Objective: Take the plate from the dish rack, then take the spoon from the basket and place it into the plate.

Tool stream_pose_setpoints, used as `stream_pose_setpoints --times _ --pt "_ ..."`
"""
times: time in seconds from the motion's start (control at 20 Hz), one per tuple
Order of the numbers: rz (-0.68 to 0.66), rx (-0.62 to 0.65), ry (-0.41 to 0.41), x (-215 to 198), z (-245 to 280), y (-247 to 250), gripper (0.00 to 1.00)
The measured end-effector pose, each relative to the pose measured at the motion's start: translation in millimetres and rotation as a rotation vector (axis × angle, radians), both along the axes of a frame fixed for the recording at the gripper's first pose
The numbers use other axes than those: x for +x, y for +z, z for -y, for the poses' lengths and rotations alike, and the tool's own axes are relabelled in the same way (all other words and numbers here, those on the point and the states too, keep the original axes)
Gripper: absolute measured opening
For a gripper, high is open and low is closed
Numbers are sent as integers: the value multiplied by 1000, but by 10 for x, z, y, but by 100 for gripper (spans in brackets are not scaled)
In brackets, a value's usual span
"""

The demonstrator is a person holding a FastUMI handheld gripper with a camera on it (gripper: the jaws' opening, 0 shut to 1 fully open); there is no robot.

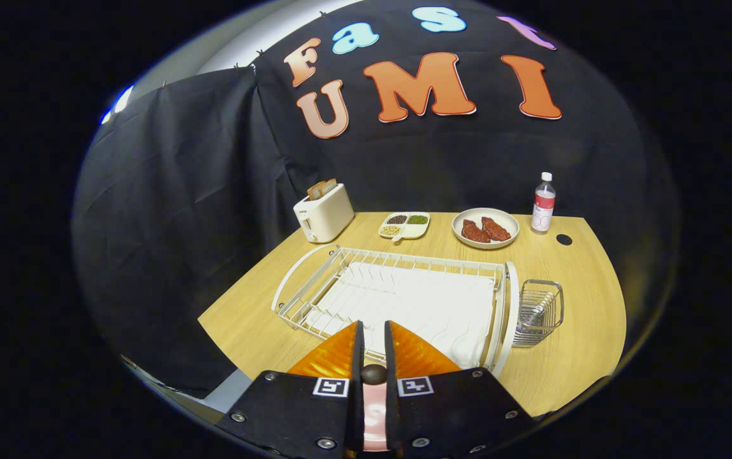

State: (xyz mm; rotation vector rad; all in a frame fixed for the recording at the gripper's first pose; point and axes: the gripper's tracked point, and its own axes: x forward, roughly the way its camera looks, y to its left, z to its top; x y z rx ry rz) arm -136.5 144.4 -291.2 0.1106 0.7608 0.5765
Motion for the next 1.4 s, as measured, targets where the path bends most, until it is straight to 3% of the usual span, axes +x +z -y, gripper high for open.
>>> stream_pose_setpoints --times 0.4,0.95,1.15,1.4 --pt "-47 -13 81 -204 -209 -318 14" --pt "-72 -91 132 -458 -28 -590 14" --pt "-114 -84 112 -551 156 -639 15" --pt "-191 -63 24 -574 449 -805 18"
